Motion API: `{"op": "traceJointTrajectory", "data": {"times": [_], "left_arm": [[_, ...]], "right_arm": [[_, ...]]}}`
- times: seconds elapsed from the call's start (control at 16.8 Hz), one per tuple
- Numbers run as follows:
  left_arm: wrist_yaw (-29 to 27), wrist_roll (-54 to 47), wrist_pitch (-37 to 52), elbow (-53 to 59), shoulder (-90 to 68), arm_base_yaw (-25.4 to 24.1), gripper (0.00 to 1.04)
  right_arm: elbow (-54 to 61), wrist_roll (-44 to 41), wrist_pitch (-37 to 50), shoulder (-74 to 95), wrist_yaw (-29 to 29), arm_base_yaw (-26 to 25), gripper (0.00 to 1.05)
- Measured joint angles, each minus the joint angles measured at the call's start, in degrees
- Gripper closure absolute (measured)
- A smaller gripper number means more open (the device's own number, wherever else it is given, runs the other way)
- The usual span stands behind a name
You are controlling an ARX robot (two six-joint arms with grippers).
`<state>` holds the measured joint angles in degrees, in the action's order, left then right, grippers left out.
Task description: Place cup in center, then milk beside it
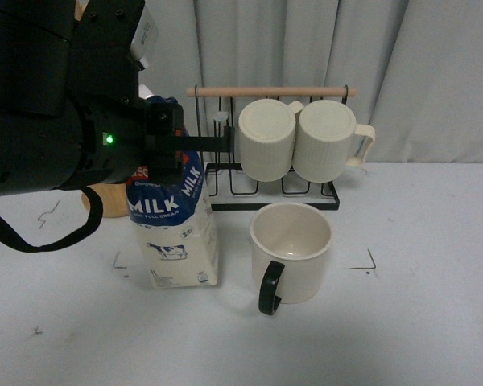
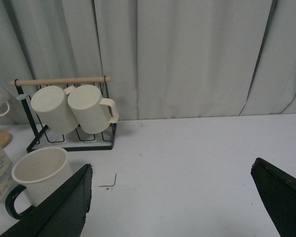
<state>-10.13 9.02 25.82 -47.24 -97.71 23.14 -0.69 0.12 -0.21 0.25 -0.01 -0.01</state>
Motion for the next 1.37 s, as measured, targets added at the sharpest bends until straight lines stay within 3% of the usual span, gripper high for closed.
{"op": "traceJointTrajectory", "data": {"times": [0.66,0.96,1.01,1.07,1.31,1.37], "left_arm": [[-3.4,-3.1,3.8,0.0,-4.8,4.2,0.89],[-1.0,-0.9,2.4,0.0,-3.9,4.3,0.36],[0.5,2.6,1.2,1.0,-0.1,4.3,0.14],[1.6,4.6,0.7,2.4,3.3,4.8,0.05],[2.6,9.3,3.7,8.7,15.0,7.2,0.07],[5.9,12.1,4.5,11.0,19.5,7.5,0.07]], "right_arm": [[0.0,0.0,0.0,0.0,0.0,0.0,0.06],[0.0,0.0,0.0,0.0,0.0,0.0,0.06],[0.0,0.0,0.0,0.0,0.0,0.0,0.06],[0.0,0.0,0.0,0.0,0.0,0.0,0.06],[0.0,0.0,0.0,0.0,0.0,0.0,0.06],[0.0,0.0,0.0,0.0,0.0,0.0,0.06]]}}
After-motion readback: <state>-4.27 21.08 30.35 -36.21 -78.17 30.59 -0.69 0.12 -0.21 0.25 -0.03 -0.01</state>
